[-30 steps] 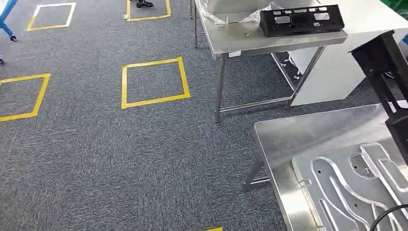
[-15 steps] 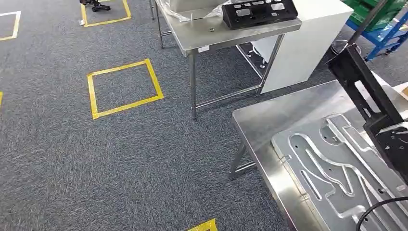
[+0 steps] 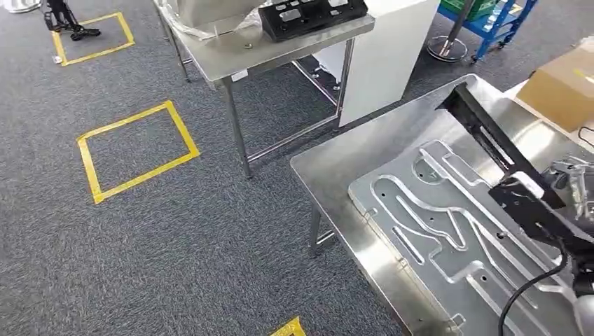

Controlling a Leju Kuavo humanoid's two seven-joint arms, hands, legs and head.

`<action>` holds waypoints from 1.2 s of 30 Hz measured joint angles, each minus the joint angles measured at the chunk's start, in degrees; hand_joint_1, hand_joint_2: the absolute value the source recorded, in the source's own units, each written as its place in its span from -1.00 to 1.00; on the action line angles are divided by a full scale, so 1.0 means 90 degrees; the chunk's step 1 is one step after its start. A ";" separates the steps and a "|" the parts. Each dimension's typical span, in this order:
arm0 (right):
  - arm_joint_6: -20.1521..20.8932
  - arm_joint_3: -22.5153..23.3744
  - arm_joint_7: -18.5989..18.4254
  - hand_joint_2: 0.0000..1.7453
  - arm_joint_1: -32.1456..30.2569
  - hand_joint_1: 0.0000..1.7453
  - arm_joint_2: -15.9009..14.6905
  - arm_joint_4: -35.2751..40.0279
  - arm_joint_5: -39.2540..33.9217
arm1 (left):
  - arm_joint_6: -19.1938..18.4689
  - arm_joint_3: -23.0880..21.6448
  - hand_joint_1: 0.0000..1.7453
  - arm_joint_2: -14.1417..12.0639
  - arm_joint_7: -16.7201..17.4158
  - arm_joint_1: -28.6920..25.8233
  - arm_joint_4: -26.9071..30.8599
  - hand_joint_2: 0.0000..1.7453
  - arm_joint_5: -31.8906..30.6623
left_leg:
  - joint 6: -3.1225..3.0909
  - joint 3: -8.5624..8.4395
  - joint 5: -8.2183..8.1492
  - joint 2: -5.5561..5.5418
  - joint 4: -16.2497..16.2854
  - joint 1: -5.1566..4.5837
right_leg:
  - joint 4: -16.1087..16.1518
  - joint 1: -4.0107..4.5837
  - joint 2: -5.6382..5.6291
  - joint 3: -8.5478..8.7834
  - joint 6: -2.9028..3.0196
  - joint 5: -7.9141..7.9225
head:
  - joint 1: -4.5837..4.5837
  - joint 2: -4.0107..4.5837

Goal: Take the parts from the cabinet and place them on the table.

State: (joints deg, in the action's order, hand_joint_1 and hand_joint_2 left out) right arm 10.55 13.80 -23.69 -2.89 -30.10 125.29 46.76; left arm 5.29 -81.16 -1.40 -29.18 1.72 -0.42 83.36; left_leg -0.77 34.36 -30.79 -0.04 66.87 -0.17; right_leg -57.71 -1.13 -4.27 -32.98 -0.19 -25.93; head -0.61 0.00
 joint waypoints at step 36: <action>-0.0077 -0.1616 0.0146 1.00 -0.0075 1.00 0.0549 -0.0938 0.0766 | -0.0197 -0.0061 -1.00 -0.0190 0.0008 0.0047 0.0000 1.00 0.0133 | -0.0092 -0.0310 0.0323 -0.0081 -0.0859 -0.0031 | -0.0090 0.0041 -0.0070 -0.0114 -0.0132 0.0034 | -0.0036 0.0000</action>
State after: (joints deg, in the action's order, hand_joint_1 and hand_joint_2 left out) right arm 9.86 -0.74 -22.38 -3.57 -25.16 116.84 53.66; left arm 3.52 -81.70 -3.10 -29.11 2.14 -0.42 84.56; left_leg -1.60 31.57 -27.87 -0.77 59.13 -0.44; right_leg -58.52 -0.77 -4.90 -34.00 -1.37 -25.62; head -0.94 0.00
